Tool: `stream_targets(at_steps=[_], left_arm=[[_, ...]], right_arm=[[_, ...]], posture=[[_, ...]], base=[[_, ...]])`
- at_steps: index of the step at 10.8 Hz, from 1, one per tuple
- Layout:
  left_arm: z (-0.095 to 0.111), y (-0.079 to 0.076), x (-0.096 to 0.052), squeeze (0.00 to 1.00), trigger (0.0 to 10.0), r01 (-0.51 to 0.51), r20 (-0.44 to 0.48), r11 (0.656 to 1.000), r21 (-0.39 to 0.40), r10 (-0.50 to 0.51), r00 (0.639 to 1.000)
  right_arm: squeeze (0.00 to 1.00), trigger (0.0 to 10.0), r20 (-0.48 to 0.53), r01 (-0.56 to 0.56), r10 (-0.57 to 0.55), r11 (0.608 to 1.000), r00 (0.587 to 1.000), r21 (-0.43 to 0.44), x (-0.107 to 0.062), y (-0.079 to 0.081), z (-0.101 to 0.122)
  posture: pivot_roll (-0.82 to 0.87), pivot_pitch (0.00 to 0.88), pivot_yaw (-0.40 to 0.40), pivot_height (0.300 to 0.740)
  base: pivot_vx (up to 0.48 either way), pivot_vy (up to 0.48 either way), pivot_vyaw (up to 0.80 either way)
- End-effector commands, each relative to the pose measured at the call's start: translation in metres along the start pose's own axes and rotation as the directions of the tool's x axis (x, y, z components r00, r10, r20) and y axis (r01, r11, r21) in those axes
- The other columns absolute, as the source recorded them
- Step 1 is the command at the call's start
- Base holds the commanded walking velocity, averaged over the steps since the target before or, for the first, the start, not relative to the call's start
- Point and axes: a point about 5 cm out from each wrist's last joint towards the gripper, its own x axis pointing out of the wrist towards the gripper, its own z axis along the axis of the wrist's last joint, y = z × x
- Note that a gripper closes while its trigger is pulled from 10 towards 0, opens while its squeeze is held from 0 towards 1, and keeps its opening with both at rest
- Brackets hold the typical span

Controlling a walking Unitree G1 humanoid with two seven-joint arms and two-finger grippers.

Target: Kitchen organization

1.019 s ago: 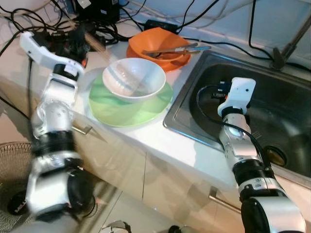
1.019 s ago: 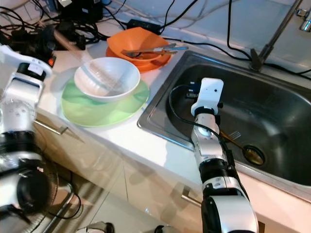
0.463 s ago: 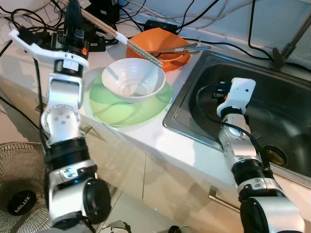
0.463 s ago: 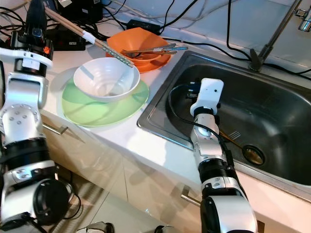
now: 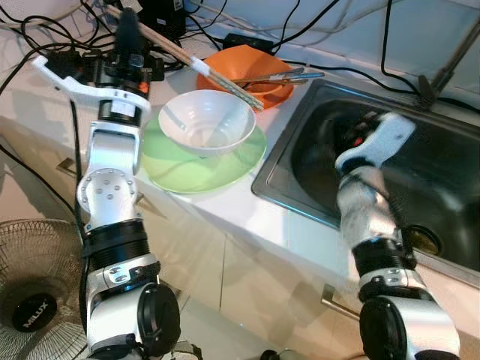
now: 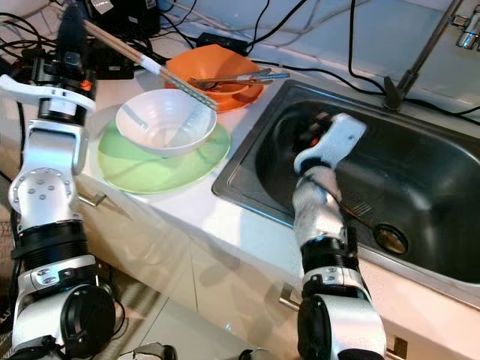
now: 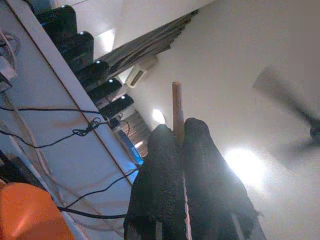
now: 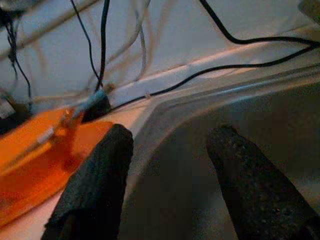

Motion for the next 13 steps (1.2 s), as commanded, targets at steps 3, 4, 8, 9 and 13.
stream_targets(at_steps=[3,4,8,9,13], left_arm=[[-0.010,-0.006,0.002,0.00,10.0,0.014,-0.058,0.999,0.051,-0.011,0.998],[-0.013,-0.007,0.003,0.00,10.0,0.016,-0.072,0.998,0.063,-0.011,0.997],[-0.018,-0.017,0.012,0.00,10.0,0.025,-0.074,0.991,0.131,-0.015,0.997],[-0.018,-0.020,0.014,0.00,10.0,0.031,-0.069,0.990,0.135,-0.022,0.997],[-0.048,-0.036,0.017,0.00,10.0,0.106,-0.170,0.968,0.228,-0.067,0.983]], right_arm=[[0.72,10.0,0.022,-0.153,0.162,0.961,0.987,-0.230,-0.001,0.017,0.009],[0.00,10.0,0.011,-0.197,0.215,0.914,0.977,-0.355,-0.003,0.022,0.007],[0.00,10.0,-0.039,-0.298,0.363,0.694,0.931,-0.655,-0.013,0.028,0.004],[0.00,10.0,-0.056,-0.313,0.384,0.651,0.922,-0.691,-0.015,0.028,0.002],[0.16,10.0,-0.138,-0.448,0.518,0.540,0.844,-0.712,-0.026,0.046,-0.004]], posture=[[0.11,0.060,-0.034,0.740],[0.11,0.065,-0.034,0.740],[0.11,0.084,-0.032,0.740],[0.11,0.085,-0.033,0.740],[0.11,0.091,-0.028,0.740]], base=[[0.000,0.000,0.00],[0.000,0.000,0.00],[0.000,0.000,0.00],[0.000,0.000,0.00],[0.000,0.000,0.00]])
